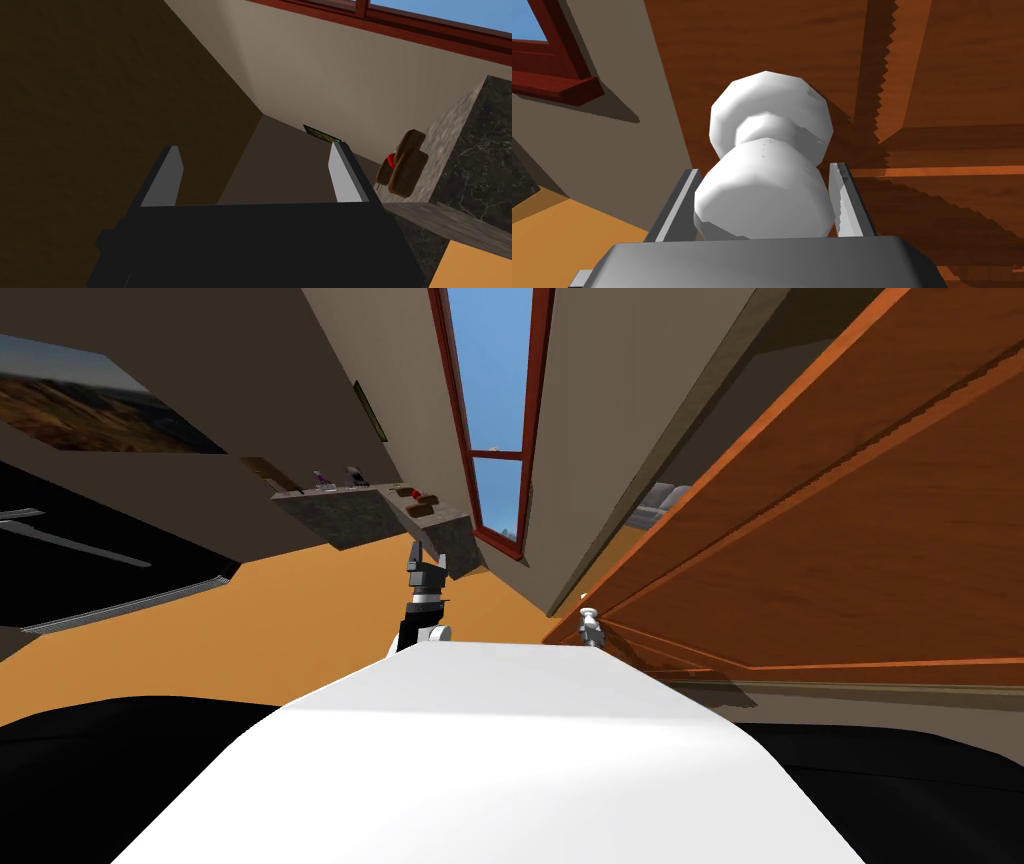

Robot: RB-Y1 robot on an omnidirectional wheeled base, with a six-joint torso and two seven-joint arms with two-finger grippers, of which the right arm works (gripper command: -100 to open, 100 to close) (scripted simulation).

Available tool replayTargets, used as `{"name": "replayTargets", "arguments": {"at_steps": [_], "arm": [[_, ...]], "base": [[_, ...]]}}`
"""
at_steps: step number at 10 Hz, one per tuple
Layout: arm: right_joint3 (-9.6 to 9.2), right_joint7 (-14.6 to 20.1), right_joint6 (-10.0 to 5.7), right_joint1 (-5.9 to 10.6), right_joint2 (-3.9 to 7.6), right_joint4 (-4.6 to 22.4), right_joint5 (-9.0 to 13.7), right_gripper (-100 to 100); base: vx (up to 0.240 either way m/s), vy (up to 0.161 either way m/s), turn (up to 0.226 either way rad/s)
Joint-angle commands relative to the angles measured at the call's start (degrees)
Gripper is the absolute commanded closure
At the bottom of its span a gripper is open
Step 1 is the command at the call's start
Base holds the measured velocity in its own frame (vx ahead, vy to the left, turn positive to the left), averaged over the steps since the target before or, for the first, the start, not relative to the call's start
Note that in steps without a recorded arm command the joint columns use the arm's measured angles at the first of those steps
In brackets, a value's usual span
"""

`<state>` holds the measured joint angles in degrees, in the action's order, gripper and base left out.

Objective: Pull the door open

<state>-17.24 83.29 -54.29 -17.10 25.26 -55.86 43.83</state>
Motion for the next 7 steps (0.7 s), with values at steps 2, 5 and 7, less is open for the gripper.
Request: {"name": "replayTargets", "arguments": {"at_steps": [2,5,7], "arm": [[-2.01,1.62,-0.85,-0.59,1.16,-0.46,-1.07,100],[-3.54,2.89,-2.01,-1.45,2.12,-0.18,-1.84,100],[-4.94,4.51,-3.62,-2.04,3.37,0.18,-2.62,100]], "base": [[-0.254,-0.041,0.071],[-0.198,-0.009,0.114],[-0.224,-0.013,0.118]]}}
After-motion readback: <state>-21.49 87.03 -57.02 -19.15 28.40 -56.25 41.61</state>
